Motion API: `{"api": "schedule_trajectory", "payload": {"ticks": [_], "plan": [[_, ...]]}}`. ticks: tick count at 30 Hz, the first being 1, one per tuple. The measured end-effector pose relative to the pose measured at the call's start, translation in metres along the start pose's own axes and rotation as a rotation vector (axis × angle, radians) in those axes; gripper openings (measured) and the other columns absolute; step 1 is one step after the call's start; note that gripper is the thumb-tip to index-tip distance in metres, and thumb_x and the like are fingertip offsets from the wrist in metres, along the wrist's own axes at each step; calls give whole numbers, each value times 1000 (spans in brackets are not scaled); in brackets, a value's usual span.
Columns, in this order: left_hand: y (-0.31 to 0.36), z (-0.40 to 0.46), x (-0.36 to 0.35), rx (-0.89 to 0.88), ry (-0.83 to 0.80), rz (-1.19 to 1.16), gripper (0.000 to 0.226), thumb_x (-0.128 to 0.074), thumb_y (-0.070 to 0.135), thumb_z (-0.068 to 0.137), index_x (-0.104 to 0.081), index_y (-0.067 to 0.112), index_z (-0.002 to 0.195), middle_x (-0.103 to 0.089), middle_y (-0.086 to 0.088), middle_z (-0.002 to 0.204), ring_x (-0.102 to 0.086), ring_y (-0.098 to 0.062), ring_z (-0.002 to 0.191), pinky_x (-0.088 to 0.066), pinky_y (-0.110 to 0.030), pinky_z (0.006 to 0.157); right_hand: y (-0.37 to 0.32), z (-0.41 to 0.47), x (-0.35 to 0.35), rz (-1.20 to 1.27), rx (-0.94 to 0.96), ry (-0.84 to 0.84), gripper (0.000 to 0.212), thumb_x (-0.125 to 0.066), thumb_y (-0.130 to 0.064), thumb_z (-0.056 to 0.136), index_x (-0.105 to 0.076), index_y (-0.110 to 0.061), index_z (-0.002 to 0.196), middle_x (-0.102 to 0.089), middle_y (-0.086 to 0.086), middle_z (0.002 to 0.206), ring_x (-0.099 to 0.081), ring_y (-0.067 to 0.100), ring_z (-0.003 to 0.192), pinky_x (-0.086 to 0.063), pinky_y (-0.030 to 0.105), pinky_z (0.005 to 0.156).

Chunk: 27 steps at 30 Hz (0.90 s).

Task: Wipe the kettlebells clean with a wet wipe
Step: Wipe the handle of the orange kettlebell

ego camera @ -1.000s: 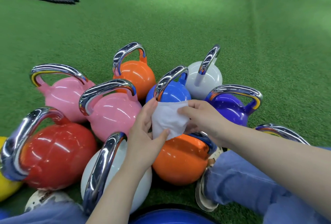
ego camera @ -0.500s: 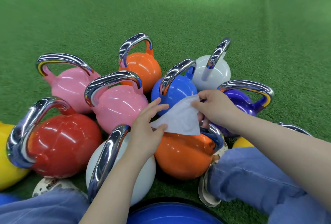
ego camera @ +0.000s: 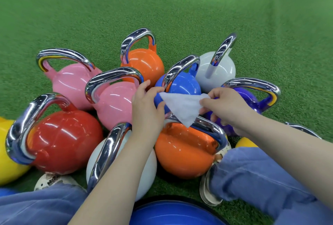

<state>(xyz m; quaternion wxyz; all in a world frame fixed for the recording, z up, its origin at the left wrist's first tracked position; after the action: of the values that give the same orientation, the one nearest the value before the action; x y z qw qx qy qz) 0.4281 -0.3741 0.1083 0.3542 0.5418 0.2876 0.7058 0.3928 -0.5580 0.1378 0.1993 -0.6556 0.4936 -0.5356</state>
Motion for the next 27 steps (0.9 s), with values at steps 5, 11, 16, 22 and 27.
{"api": "schedule_trajectory", "payload": {"ticks": [5, 11, 16, 22, 27], "plan": [[27, -17, -29, -151, -174, 30, 30, -48, 13, 86, -66, 5, 109, -60, -11, 116, -56, -25, 109, -40, -29, 96, 18, -15, -15, -3, -166, -154, 15, -52, -12, 86, -41, -16, 77, -69, 0, 63, -47, 7, 34, -22, 12, 36], [27, -31, -61, -359, -415, 261, 54, -34, 41, 81, -68, 10, 109, -69, -9, 103, -62, -32, 90, -49, -40, 82, 21, -34, -31, -399, -208, -525, 25, -54, -28, 89, -45, -16, 69, -68, 0, 65, -50, 8, 38, -27, 12, 35], [13, -36, -52, -459, -253, 279, 41, -48, 39, 77, -70, 17, 104, -68, -2, 101, -59, -23, 93, -50, -35, 80, 1, -8, 0, -654, 89, -273, 29, -60, -31, 85, -50, -16, 62, -58, -4, 56, -51, 12, 50, -36, 16, 40], [-3, -46, -40, -407, -54, 231, 37, -54, 35, 73, -67, 18, 104, -64, 0, 101, -47, -16, 97, -33, -26, 85, 13, 4, -25, -509, 316, -137, 32, -55, -27, 91, -54, -19, 122, -60, -3, 121, -58, 14, 107, -42, 25, 91], [-15, -55, -40, -311, -1, 184, 37, -54, 34, 73, -54, 22, 108, -62, -1, 104, -46, -16, 96, -33, -25, 81, 18, -8, -46, -799, 416, -234, 55, -41, -38, 96, -22, -26, 146, -43, 0, 141, -42, 21, 127, -39, 34, 96]]}}
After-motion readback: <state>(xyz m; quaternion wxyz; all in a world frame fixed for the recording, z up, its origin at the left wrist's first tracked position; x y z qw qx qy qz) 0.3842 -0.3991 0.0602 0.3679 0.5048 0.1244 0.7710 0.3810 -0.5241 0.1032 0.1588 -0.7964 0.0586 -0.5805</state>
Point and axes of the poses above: each hand's wrist, its own z-axis towards the middle knuckle, its own x-axis out of the back of the hand, y = z × x, the point moved 6 cm from there along z, towards the middle knuckle
